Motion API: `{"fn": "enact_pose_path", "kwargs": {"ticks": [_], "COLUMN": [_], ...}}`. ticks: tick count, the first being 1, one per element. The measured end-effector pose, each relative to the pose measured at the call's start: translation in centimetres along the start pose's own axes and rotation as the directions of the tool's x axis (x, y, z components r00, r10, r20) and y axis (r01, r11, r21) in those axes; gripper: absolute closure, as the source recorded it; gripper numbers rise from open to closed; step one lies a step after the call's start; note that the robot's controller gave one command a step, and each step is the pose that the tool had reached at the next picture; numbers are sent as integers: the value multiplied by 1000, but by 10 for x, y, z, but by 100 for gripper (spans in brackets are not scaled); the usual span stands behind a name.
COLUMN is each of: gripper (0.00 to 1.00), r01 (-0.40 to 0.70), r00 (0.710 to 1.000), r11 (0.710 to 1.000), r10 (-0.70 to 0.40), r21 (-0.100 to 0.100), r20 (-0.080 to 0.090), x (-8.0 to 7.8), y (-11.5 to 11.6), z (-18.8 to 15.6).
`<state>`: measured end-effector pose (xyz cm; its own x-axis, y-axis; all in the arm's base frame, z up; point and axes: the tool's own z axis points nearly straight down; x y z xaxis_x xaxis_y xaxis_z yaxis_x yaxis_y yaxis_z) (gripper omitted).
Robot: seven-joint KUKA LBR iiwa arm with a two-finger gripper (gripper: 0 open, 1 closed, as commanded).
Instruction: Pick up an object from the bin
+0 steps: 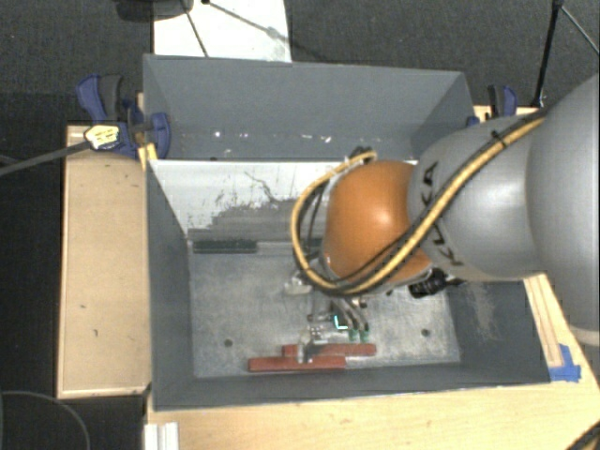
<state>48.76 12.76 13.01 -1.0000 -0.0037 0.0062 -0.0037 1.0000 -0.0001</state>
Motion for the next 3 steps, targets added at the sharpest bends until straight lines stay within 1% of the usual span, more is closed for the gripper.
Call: {"fn": "enact_pose_path", "kwargs": {"ticks": [1,2,3], "gripper": [0,100,100], "r01": [-5,334,332], "r00": [1000,943,943], "r11": [1000,943,943], "r10": [5,-334,-332], "r21": [-1,-3,-3], "r20": [7,1,1], "x": [-2,8,8], "y": [0,-27,-27], "z": [-3,53,53]}}
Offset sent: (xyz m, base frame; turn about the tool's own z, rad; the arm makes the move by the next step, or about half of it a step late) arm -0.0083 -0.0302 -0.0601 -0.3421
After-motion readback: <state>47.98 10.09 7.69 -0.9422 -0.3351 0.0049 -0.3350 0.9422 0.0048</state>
